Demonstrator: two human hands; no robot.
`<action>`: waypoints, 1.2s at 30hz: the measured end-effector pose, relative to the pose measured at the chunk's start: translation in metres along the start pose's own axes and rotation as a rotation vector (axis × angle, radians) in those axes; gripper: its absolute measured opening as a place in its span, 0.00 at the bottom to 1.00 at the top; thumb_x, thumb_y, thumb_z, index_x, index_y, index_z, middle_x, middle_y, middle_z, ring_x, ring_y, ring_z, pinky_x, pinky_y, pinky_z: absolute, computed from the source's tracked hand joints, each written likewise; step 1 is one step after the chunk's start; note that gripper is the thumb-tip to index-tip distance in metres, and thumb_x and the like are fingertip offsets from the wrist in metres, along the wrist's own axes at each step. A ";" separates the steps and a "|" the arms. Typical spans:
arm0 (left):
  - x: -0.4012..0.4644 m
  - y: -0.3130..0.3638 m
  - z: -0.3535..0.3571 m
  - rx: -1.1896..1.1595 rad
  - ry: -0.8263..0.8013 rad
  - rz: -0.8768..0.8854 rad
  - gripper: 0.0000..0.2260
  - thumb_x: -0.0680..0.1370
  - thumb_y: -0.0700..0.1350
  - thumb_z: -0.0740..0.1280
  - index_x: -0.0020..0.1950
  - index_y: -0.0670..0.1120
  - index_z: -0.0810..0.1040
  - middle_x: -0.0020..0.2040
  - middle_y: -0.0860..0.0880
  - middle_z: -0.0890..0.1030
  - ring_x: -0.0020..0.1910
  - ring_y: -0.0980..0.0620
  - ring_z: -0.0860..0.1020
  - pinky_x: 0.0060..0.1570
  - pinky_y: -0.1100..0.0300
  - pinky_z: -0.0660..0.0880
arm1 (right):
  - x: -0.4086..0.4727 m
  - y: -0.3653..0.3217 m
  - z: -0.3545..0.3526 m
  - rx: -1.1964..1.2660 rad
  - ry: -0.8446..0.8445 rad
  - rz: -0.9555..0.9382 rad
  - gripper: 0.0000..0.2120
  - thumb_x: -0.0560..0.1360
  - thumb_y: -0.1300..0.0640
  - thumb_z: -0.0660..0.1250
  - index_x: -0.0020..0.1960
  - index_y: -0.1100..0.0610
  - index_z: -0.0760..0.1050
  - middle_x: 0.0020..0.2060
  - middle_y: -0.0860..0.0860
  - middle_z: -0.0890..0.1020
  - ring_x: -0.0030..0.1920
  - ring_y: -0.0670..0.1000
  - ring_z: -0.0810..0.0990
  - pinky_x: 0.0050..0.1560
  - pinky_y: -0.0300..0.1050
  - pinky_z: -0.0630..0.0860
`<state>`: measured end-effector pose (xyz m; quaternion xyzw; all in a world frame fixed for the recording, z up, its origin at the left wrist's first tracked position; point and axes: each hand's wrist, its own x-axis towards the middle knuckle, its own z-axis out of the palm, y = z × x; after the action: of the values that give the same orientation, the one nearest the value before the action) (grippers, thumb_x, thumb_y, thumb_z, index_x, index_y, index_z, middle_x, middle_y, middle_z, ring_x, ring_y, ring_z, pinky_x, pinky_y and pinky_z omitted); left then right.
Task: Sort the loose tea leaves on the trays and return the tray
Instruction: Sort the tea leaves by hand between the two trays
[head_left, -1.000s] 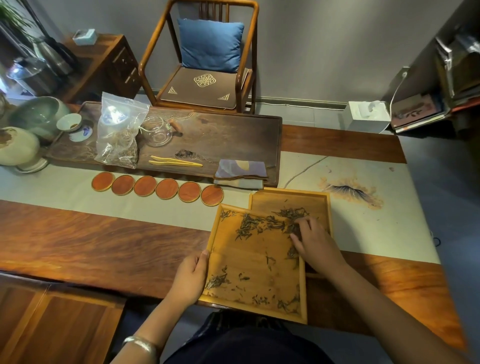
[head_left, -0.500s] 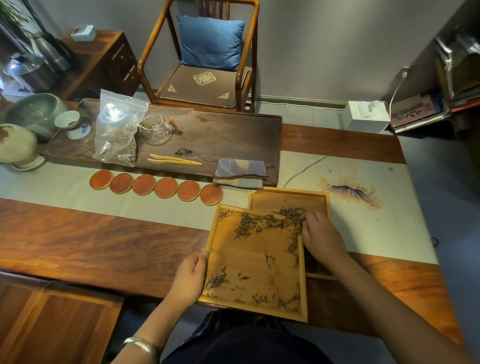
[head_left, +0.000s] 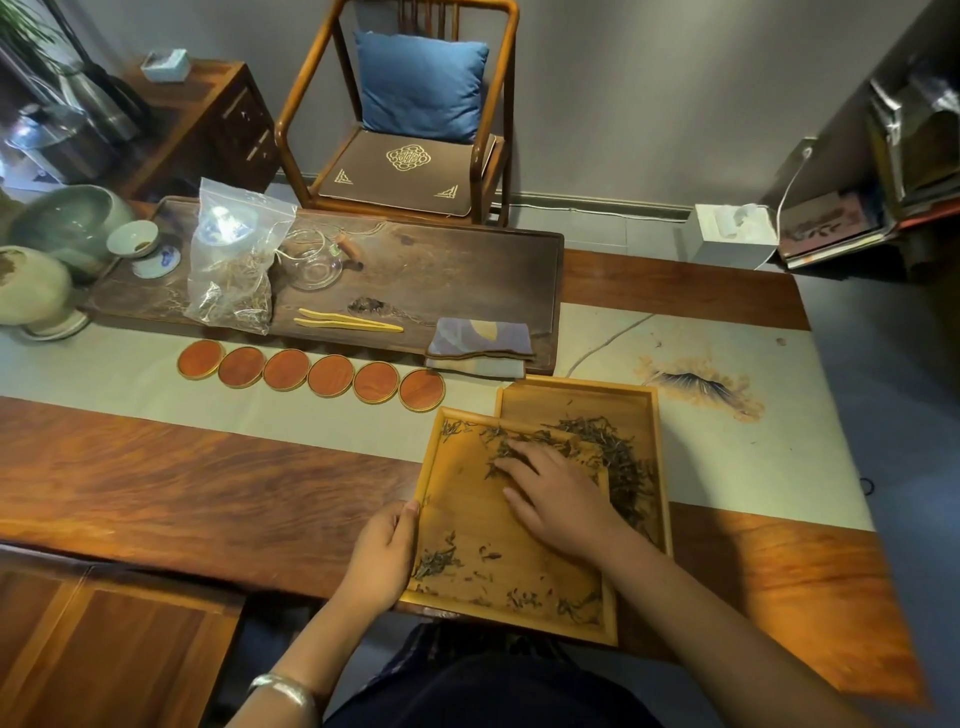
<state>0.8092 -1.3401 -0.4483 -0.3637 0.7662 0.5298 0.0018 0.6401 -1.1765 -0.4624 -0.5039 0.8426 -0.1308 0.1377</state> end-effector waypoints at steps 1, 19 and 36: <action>0.000 -0.001 -0.001 0.002 0.001 -0.002 0.20 0.83 0.47 0.53 0.37 0.40 0.73 0.34 0.43 0.76 0.36 0.46 0.75 0.42 0.49 0.73 | -0.003 0.004 0.000 -0.008 0.015 -0.003 0.21 0.81 0.47 0.54 0.71 0.51 0.66 0.72 0.52 0.67 0.71 0.52 0.64 0.69 0.49 0.65; 0.002 -0.007 -0.001 0.033 -0.017 0.014 0.19 0.83 0.47 0.53 0.33 0.44 0.67 0.31 0.46 0.71 0.33 0.48 0.71 0.39 0.53 0.69 | -0.034 0.064 -0.011 -0.018 0.079 0.272 0.17 0.80 0.50 0.57 0.66 0.54 0.71 0.60 0.50 0.74 0.58 0.49 0.73 0.52 0.42 0.75; -0.001 -0.010 -0.007 -0.004 0.015 0.014 0.20 0.83 0.45 0.53 0.33 0.44 0.70 0.29 0.49 0.73 0.30 0.53 0.72 0.37 0.56 0.69 | -0.041 0.079 -0.010 0.069 0.163 0.372 0.13 0.81 0.53 0.56 0.59 0.56 0.75 0.57 0.52 0.75 0.56 0.49 0.73 0.52 0.44 0.75</action>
<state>0.8186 -1.3467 -0.4533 -0.3623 0.7678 0.5284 -0.0086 0.5908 -1.1032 -0.4775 -0.3222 0.9245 -0.1723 0.1084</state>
